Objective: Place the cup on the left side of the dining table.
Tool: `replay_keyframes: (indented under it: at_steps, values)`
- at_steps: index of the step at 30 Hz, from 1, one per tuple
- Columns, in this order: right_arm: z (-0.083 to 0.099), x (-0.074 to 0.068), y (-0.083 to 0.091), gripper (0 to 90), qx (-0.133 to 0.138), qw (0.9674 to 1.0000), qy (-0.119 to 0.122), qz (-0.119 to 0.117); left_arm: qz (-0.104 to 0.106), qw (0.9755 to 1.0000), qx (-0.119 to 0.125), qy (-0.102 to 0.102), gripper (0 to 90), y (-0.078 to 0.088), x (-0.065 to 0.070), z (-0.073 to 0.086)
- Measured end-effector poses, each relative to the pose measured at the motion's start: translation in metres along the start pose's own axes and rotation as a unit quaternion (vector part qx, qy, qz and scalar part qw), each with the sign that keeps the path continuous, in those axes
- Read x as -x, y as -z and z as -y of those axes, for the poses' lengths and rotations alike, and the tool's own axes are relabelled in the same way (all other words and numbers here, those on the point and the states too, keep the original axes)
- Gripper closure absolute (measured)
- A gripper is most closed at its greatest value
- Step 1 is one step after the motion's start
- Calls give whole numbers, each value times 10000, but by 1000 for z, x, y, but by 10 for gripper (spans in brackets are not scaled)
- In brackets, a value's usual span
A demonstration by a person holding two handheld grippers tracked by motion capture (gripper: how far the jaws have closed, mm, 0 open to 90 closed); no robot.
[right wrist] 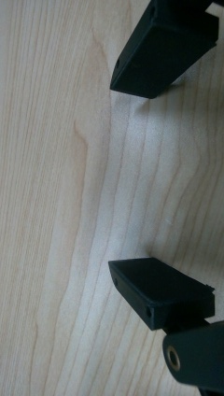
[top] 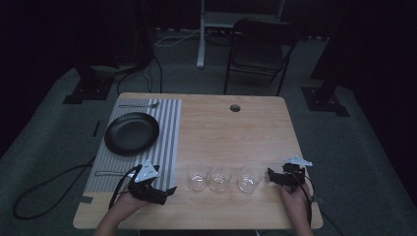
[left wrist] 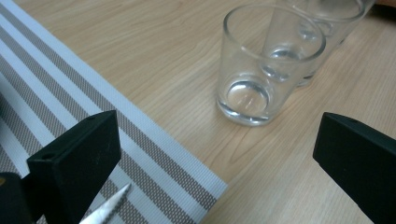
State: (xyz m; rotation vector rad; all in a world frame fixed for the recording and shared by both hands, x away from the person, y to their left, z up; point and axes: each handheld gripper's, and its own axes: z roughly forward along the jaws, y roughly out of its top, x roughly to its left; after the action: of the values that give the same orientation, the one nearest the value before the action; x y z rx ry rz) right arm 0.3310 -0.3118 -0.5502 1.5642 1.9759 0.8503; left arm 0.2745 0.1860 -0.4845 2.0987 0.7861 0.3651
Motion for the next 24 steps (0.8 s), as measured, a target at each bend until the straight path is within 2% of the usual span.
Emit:
replay_keyframes:
  at_steps: [4, 6, 10, 11, 14, 24]
  values:
    - [0, 0, 0, 119, 1, 10000, 2, 0, 62, 9999, 50, -70, 13, -2, 3, -6]
    - [0, 0, 0, 119, 0, 10000, 0, 0, 161, 9998, 64, -96, 14, -4, 5, -9]
    - [0, 0, 0, 119, 0, 10000, 0, 0, 175, 9997, 54, -138, 13, -6, 6, -13]
    - [0, 0, 0, 119, 2, 10000, 4, 0, 189, 9996, 39, -213, 13, -10, 8, -18]
    - [0, 0, 0, 119, 2, 10000, 3, 0, 199, 9994, 39, -264, 13, -12, 10, -22]
    - [0, 0, 0, 119, 6, 10000, 10, 0, 403, 9984, 77, -389, 14, -22, 15, -36]
